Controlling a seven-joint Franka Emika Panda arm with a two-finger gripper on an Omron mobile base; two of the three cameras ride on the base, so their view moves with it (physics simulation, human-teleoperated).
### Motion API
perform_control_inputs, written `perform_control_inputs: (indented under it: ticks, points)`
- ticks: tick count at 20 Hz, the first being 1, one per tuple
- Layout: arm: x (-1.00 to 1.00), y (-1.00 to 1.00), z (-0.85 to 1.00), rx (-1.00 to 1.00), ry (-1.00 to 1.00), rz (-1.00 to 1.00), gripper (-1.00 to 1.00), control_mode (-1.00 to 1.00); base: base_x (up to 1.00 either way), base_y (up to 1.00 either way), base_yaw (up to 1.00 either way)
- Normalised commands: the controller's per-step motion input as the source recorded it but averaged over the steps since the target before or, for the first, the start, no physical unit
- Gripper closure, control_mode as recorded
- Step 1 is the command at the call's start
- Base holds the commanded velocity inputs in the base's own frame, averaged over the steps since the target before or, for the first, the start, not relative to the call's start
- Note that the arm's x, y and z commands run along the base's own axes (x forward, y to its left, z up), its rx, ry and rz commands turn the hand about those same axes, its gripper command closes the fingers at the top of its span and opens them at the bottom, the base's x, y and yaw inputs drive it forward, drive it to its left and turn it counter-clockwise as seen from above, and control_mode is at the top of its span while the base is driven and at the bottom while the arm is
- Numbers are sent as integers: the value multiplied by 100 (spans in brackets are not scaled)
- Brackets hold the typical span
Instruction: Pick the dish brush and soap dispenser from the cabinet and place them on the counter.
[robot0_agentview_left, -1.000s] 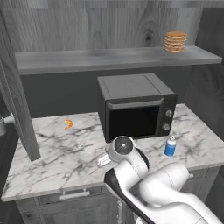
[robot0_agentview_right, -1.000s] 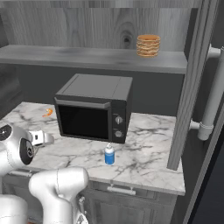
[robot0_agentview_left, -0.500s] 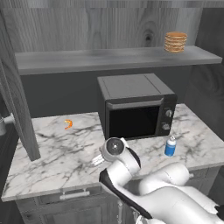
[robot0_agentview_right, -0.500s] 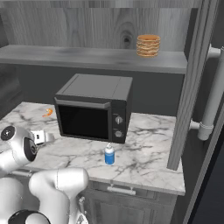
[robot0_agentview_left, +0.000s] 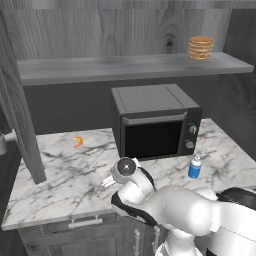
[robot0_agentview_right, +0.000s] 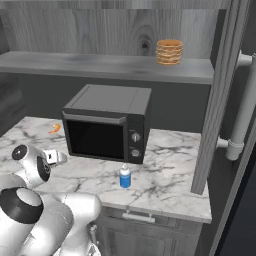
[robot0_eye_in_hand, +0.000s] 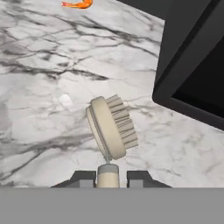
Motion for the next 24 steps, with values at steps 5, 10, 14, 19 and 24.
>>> perform_control_inputs:
  ticks: [5,10,14,19,24]
  points:
    - [39,2,-40,0,0,0,100,-100,0,0,0]
    - [38,2,-41,-1,0,0,100,-100,0,0,0]
    - [36,3,-40,-2,0,0,100,-100,0,0,0]
    - [33,8,-38,-2,2,0,100,-100,0,0,0]
    - [20,12,-37,0,2,0,-100,-100,0,0,0]
